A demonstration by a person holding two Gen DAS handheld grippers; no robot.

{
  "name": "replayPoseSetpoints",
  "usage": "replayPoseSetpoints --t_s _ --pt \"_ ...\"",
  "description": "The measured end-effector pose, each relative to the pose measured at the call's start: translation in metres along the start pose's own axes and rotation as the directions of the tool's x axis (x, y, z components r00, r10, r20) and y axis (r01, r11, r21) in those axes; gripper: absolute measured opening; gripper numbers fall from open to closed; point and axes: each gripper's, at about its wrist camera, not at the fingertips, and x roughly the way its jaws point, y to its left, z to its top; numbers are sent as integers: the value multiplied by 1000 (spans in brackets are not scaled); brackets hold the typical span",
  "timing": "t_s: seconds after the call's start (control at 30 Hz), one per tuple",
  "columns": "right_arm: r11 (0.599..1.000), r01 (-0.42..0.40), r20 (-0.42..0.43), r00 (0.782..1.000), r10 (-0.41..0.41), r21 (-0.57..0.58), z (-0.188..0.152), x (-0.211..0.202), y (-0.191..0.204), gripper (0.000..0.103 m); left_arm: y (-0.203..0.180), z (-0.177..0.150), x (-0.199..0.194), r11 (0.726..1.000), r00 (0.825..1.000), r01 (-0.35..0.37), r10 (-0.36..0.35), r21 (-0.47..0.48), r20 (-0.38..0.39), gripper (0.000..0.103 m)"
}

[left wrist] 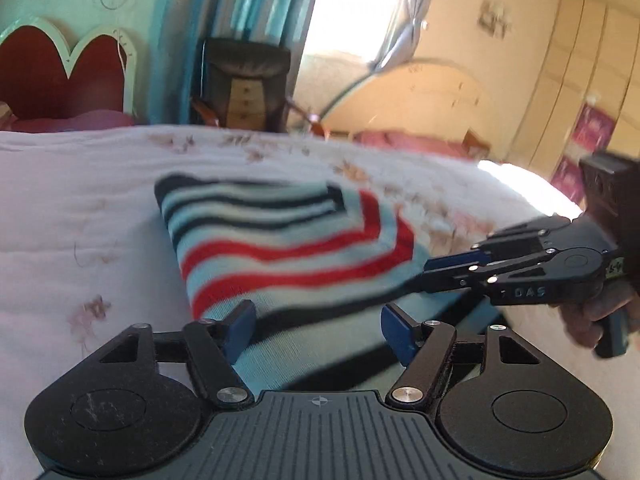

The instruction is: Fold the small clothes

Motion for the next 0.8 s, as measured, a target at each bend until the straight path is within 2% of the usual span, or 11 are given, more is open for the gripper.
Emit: replayPoseSetpoints --t_s 0.07,0.17,0.2,0.23,0.27,0.33,0.4,0.47,0.53,0.57,0.8 --pt "993 75 -50 996 -79 -90 -15 11 9 13 -9 -5 3 998 999 -49 49 42 -5 68" --pt "991 105 -49 993 -110 -88 -13 4 17 12 -19 4 -11 994 994 -109 109 31 -17 68" --pt "990 125 -47 991 -129 -69 -10 -1 18 18 -24 4 -28 993 993 -115 115 11 -1 68" --pt "989 145 -34 989 -147 -36 -8 -11 20 31 -29 3 -42 993 993 -118 118 0 19 68" --pt "989 148 -6 989 -148 -7 -9 -25 21 34 -36 1 -57 992 991 -129 129 0 42 69" --pt "987 154 47 987 -156 35 -17 -60 29 58 -57 -8 -86 982 978 -190 188 12 92 101" --pt "984 162 71 983 -168 75 -28 -93 37 60 -79 -19 -115 973 963 -232 228 12 142 103" --pt "981 153 81 983 -163 117 -39 -123 46 68 -98 -29 -139 971 961 -239 238 -11 139 103" --pt "972 178 96 976 -194 157 -53 -153 60 98 -119 -43 -167 965 952 -259 262 -41 155 103" --pt "968 187 111 972 -207 168 -61 -171 68 102 -129 -49 -180 963 949 -265 271 -53 159 103" --pt "922 317 103 933 -345 224 -104 -262 121 102 -179 -87 -264 947 926 -309 320 -86 200 103"
